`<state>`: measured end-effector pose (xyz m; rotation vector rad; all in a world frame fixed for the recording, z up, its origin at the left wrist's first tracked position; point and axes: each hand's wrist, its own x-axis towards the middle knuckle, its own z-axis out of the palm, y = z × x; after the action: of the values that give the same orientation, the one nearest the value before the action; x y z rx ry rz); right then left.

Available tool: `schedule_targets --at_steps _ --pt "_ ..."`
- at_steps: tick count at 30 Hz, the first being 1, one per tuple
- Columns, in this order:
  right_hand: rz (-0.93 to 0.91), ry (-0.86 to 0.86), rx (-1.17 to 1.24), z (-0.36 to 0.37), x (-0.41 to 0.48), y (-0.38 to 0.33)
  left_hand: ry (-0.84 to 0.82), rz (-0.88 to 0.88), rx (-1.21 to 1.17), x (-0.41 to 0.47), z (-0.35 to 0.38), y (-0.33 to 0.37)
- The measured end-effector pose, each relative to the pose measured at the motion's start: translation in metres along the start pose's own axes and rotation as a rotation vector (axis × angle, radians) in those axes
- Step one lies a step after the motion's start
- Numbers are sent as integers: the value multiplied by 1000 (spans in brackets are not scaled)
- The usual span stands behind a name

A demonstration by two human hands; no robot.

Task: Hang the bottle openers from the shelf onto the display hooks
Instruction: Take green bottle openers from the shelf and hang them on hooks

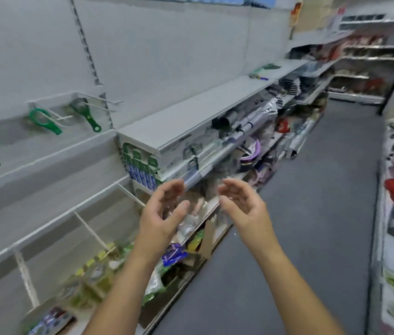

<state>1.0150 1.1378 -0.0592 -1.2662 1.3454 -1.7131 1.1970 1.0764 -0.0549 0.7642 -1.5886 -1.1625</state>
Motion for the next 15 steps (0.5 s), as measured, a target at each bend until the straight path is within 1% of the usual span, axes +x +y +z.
schedule_targets --at_steps 7,11,15 --pt "-33 173 -52 -100 53 14 -159 24 -31 74 109 -18" --pt "-44 221 -92 -138 99 32 -195 35 -50 127 152 -44" --pt "-40 230 -126 -169 159 55 -213 50 -81 191 189 -73"
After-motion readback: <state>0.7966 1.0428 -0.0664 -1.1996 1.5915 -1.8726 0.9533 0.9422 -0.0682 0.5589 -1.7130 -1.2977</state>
